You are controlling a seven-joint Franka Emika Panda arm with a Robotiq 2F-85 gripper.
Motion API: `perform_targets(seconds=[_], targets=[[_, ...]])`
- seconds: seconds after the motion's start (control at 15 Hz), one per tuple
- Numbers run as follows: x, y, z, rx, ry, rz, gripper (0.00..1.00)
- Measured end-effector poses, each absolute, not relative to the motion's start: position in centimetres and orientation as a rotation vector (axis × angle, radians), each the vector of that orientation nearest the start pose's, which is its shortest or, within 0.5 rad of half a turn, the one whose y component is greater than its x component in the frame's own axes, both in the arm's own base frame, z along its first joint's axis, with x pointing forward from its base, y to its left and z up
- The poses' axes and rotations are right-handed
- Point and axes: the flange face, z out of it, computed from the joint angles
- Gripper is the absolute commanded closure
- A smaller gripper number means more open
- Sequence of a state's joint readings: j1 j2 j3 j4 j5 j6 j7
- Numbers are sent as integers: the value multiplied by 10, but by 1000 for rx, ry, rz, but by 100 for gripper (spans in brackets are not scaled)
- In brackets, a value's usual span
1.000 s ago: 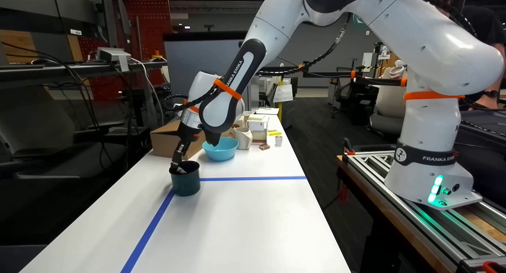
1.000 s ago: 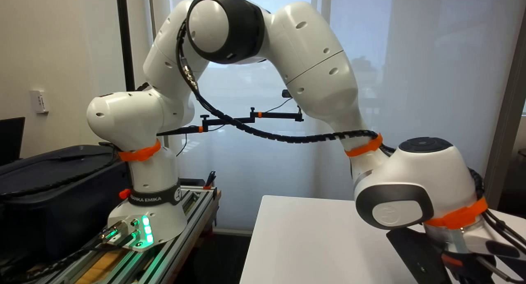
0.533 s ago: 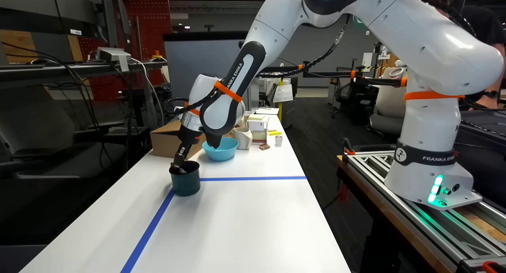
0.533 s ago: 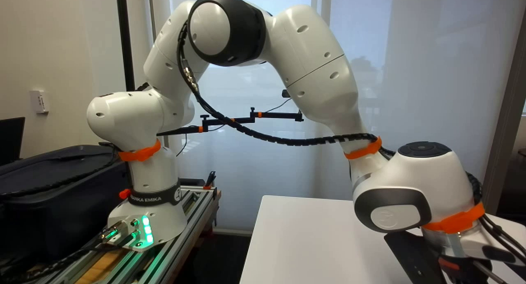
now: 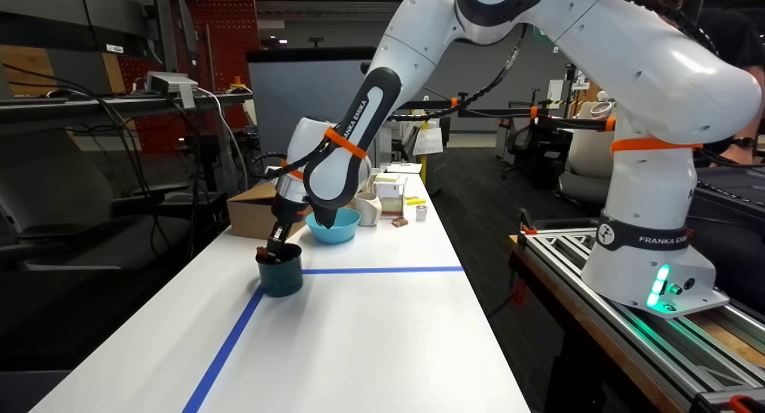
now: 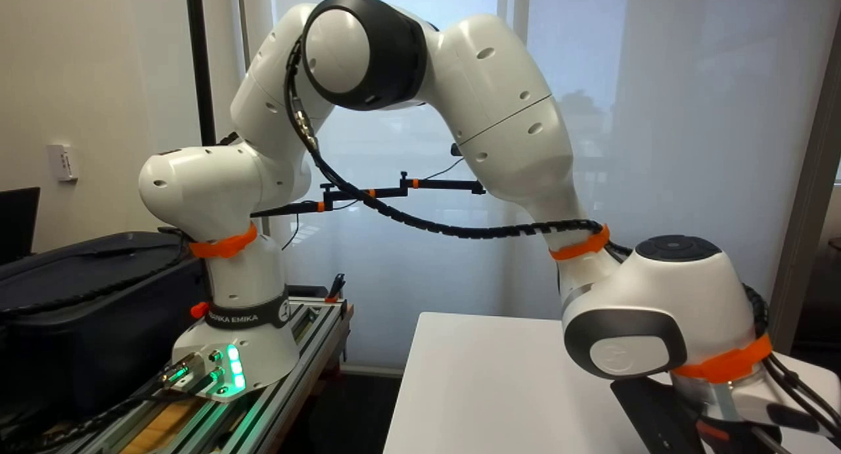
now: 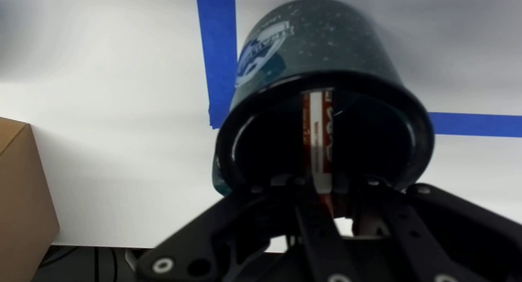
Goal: Remove the red marker from the mug.
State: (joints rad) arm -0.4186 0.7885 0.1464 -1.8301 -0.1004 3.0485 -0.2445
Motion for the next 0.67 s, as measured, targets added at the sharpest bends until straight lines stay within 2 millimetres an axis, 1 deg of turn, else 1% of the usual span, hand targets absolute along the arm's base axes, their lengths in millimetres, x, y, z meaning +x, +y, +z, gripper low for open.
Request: perform_targets(seconds=[0.33,0.47,0.67], targets=[[648,-180,153,-3115,-13,-707,95],[650,-176,162,-3114,-25,-725,95],[655,-170,184,-3115,-49,-768,95]])
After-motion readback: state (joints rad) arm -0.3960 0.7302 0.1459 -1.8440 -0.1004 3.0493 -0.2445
